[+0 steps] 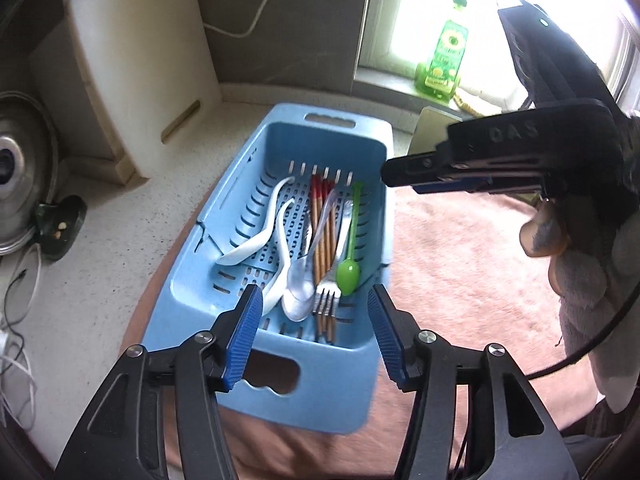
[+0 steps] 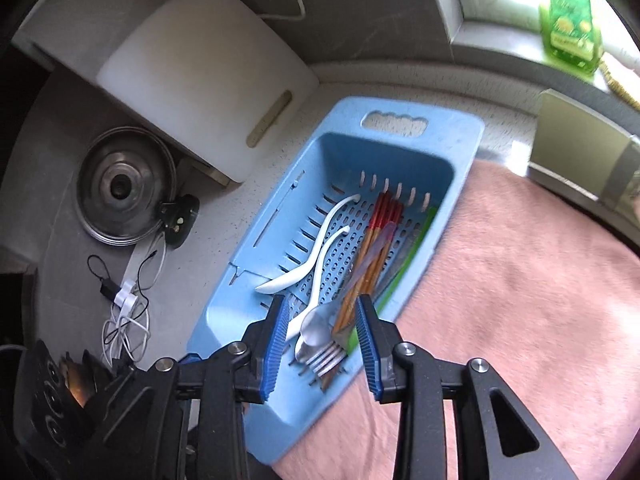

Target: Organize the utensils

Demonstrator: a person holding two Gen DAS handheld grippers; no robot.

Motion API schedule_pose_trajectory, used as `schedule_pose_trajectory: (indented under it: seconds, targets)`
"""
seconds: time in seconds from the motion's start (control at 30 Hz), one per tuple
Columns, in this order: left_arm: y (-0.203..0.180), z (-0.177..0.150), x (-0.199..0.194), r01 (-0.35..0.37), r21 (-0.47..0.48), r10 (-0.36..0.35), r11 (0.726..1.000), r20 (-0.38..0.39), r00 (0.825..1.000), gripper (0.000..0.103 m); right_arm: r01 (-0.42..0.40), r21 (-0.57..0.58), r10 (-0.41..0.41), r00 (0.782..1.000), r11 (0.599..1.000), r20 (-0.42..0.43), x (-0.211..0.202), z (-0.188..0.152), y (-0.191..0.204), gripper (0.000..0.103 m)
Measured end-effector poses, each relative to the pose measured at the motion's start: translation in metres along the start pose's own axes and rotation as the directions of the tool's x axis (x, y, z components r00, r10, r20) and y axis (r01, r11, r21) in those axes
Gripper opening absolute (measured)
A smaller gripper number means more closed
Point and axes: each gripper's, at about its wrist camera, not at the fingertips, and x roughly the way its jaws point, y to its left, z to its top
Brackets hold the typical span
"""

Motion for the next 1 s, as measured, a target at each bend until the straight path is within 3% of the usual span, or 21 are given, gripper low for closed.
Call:
schedule_pose_trajectory:
  seconds: [0.13,0.27,0.43,0.67,1.0]
  targets:
    - [-0.012,-0.003,-0.021,-0.014,-0.022,0.015,1.0,0.053,0.998,0.059,0.024,-0.048,-0.021,0.997,0.999,0.068,-0.031,-0.018,-0.003,0.043]
    - [-0.027,-0.008,-0.041,-0.026,-0.038,0.03,0.999,0.098,0.995,0.062,0.056,-0.085,-0.044,0.99,0.995,0.135,-0.061,-0.036,-0.008,0.056]
    - [-0.046,-0.015,-0.059,-0.058,-0.036,0.062,0.998,0.127,0.99,0.07,0.09,-0.118,-0.068,0.982,0.989,0.176,-0.091,-0.057,-0.013,0.061]
    - [-0.067,-0.025,-0.08,-0.097,-0.051,0.104,0.994,0.16,0.982,0.072,0.175,-0.183,-0.123,0.956,0.967,0.267,-0.128,-0.095,-0.011,0.061]
    - [-0.089,-0.042,-0.107,-0.109,-0.078,0.124,0.991,0.223,0.967,0.08,0.22,-0.155,-0.146,0.911,0.963,0.386,-0.18,-0.136,-0.013,0.061]
